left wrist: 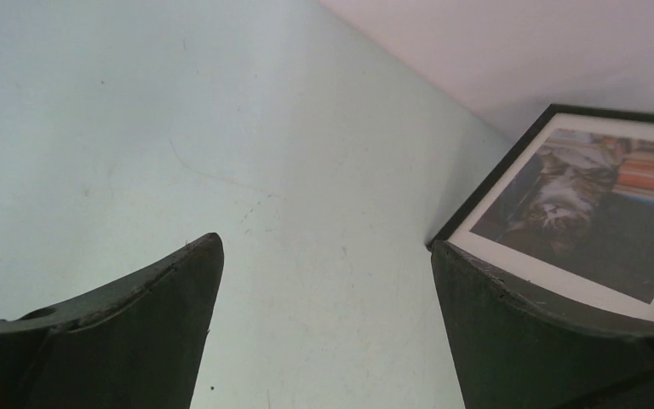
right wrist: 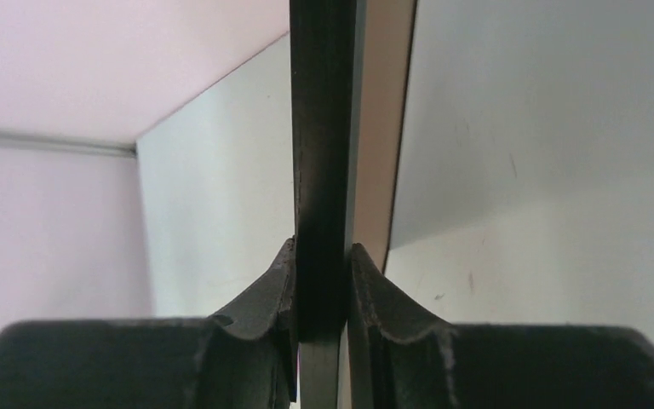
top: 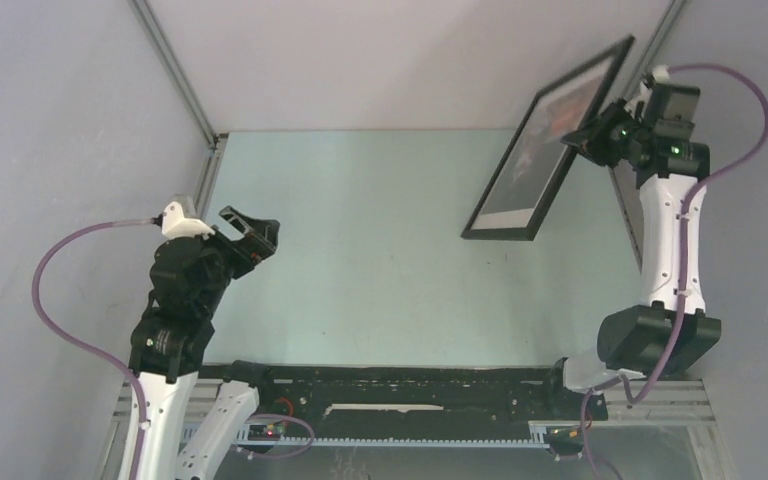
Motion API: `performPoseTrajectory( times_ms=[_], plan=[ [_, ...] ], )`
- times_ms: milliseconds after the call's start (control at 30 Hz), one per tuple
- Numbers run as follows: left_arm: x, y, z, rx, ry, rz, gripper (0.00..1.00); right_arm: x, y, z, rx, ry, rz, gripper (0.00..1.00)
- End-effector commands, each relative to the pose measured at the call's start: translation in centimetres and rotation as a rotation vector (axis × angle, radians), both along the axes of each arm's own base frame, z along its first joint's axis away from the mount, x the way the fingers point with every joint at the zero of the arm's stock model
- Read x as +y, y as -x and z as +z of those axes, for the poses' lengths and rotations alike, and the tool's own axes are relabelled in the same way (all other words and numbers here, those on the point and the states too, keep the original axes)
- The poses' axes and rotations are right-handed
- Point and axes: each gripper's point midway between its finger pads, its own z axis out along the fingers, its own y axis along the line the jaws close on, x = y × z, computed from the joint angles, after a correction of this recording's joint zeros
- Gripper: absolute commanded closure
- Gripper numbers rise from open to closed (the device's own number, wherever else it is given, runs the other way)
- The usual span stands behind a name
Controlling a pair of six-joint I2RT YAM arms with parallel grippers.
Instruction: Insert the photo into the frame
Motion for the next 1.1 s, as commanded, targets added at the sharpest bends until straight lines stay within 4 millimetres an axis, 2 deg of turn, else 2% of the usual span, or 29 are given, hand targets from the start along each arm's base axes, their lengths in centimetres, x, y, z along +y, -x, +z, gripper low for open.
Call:
performPoseTrajectory(
  times_ms=[0,100,267,400,500,567,600,633,733,767,833,933,1033,1067],
  plan=[
    [-0.5,-0.2,-0.2,-0.026,-0.007,-0.034,0.0,0.6,2.4,2.3,-0.073,-0.347,0.008,1.0],
    [-0.7,-0.2,-0.5,-0.031,0.002,-0.045,0.0,-1.6,4.3,-0.6,-0.084,-0.445,-0.105,1.0],
    [-1.4,-0.3,-1.0,-0.029,0.012,-0.074,0.0,-3.9,9.5,-7.4,-0.066,-0.426,-0.272,1.0],
    [-2.2,0.0,-0.8,-0.037,0.014,-0.111,0.0,-5.3,14.6,-15.1,-0.032,-0.44,-0.429,1.0],
    [-2.9,0.1,-0.8,-0.038,0.022,-0.142,0.0,-5.3,17.8,-20.6,0.046,-0.404,-0.563,1.0],
    [-3.4,0.2,-0.6,-0.045,0.03,-0.163,0.0,-5.5,19.5,-23.8,0.115,-0.367,-0.623,0.91],
    [-3.7,0.3,-0.6,-0.045,0.033,-0.174,0.0,-5.5,20.3,-24.9,0.15,-0.343,-0.637,0.82],
    [-3.8,0.4,-0.5,-0.047,0.034,-0.182,0.0,-5.6,20.8,-25.3,0.17,-0.331,-0.653,0.71],
    [-4.0,0.6,-0.4,-0.052,0.043,-0.19,0.0,-5.8,21.7,-26.0,0.211,-0.318,-0.708,0.5],
    [-4.1,0.7,-0.3,-0.055,0.048,-0.193,0.0,-6.1,22.2,-26.0,0.234,-0.308,-0.742,0.3],
    [-4.1,0.9,0.0,-0.066,0.055,-0.197,0.0,-6.8,23.2,-24.7,0.26,-0.258,-0.799,0.02],
    [-4.1,1.2,0.6,-0.082,0.065,-0.196,0.0,-6.8,23.5,-22.0,0.262,-0.211,-0.792,0.0],
    [-3.9,1.2,1.4,-0.101,0.048,-0.197,0.0,-7.0,22.6,-15.7,0.122,-0.054,-0.723,0.01],
    [-3.8,1.3,1.9,-0.11,0.032,-0.201,0.0,-6.2,22.1,-12.9,0.066,0.012,-0.646,0.0]
  ],
)
